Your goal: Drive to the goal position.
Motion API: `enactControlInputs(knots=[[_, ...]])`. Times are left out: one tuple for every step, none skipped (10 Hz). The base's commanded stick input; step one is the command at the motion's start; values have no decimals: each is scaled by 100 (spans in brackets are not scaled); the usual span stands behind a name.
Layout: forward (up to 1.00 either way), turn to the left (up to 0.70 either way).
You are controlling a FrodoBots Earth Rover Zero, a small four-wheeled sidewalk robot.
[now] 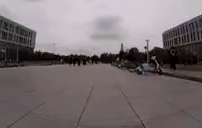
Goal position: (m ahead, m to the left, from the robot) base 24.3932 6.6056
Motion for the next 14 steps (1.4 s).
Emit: enactControlInputs(knots=[[70, 1], [70, 1], [70, 1], [70, 1], [70, 1], [70, 1], [70, 1], [70, 1], [70, 1], [70, 1], [70, 1], [70, 1], [70, 1], [70, 1]])
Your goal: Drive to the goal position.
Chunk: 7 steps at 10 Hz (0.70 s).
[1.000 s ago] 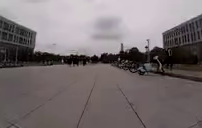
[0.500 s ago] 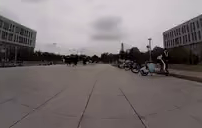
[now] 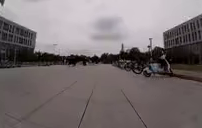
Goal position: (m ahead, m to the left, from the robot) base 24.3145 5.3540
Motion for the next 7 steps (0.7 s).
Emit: enactControlInputs(knots=[[70, 1], [70, 1], [70, 1], [70, 1], [70, 1], [70, 1], [70, 1]])
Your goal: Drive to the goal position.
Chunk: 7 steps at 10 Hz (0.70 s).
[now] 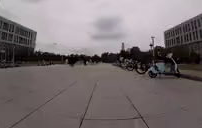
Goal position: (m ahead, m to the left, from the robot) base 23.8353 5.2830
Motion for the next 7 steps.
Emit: enactControlInputs(knots=[[70, 1], [70, 1], [70, 1], [70, 1], [70, 1], [70, 1], [70, 1]])
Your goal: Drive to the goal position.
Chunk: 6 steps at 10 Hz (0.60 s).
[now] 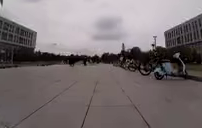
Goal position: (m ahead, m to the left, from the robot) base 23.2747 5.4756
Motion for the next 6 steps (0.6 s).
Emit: enactControlInputs(knots=[[70, 1], [70, 1], [70, 1], [70, 1], [70, 1], [70, 1]])
